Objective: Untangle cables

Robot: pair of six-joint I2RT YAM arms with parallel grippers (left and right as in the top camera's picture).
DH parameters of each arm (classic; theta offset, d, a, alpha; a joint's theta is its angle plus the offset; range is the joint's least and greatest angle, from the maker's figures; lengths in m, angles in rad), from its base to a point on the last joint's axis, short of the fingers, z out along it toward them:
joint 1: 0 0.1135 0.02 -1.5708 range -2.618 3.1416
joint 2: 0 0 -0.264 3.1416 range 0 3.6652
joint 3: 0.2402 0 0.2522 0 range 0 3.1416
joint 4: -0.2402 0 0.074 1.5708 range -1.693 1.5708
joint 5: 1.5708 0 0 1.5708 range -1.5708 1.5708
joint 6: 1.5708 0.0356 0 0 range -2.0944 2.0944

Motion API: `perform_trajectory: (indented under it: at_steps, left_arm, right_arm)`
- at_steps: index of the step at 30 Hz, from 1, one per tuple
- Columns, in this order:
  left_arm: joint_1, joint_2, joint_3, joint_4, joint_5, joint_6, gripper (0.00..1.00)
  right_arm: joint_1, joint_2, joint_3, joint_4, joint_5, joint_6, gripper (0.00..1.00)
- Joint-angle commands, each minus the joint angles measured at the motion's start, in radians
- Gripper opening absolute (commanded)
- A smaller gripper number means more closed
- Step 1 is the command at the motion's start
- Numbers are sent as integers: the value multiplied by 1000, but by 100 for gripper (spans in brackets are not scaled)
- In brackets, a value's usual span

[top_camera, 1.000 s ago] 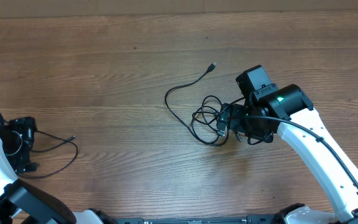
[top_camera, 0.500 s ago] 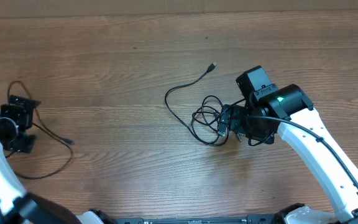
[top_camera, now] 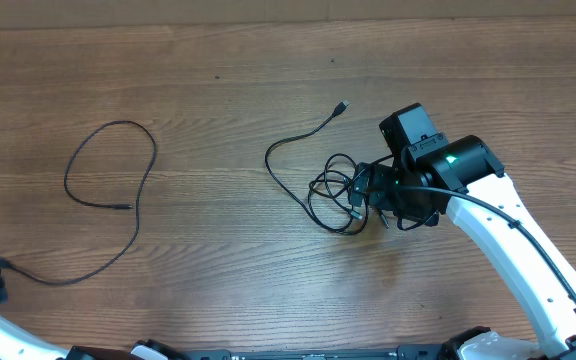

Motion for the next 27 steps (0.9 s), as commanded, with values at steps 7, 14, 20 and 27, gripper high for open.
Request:
perform_trajectory:
  at_steps: [7, 14, 20, 27]
  left_arm:
    - [-280, 11, 13, 39, 347, 218, 100]
    - [-721, 11, 13, 94, 209, 306, 99]
    - [-1060, 24, 13, 244, 71, 259, 100]
    - [-1324, 85, 13, 402, 62, 348, 100]
  right_arm:
    - [5, -23, -1, 10, -44, 5, 100]
    - [5, -89, 0, -20, 14, 50, 100]
    - [5, -239, -1, -51, 20, 52, 100]
    - [5, -307, -1, -202, 21, 52, 100]
